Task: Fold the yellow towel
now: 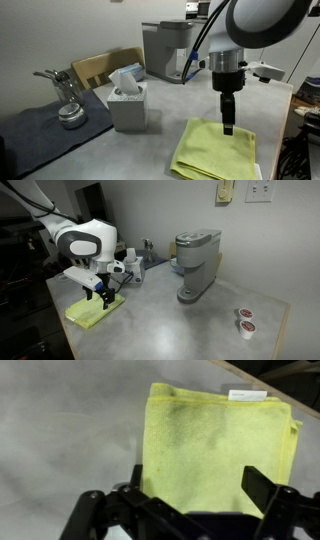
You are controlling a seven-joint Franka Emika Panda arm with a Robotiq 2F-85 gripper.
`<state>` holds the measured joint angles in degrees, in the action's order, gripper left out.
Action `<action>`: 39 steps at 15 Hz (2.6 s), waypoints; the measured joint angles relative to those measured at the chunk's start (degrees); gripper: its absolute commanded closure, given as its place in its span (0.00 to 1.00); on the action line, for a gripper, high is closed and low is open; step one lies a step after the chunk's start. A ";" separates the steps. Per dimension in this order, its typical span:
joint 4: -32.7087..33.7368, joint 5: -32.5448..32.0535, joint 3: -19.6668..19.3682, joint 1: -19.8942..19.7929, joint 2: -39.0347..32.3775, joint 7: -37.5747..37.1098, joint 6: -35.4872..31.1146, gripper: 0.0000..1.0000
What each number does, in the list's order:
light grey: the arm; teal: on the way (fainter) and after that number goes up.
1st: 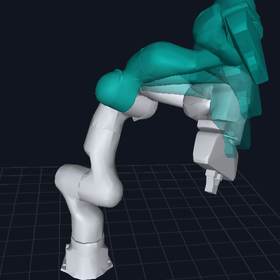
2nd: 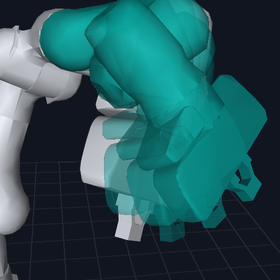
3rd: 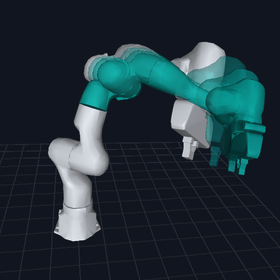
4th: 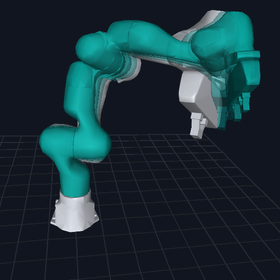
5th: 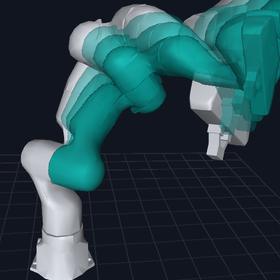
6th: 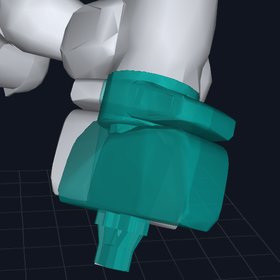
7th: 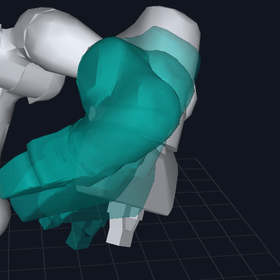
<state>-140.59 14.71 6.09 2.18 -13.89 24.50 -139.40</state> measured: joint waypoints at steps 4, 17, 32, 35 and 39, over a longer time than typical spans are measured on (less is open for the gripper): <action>0.00 -0.94 -0.02 -0.03 0.00 -1.39 -0.03 0.00; 0.23 3.75 -0.83 -3.79 -2.02 -2.93 0.27 0.00; 7.20 12.04 1.17 -10.01 -9.87 6.22 8.68 0.00; 8.60 11.83 1.22 -9.86 -9.79 6.22 9.49 0.00; 9.18 11.65 1.23 -9.79 -9.81 6.22 9.79 0.00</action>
<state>-131.41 26.36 7.32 -7.61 -23.70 30.73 -129.61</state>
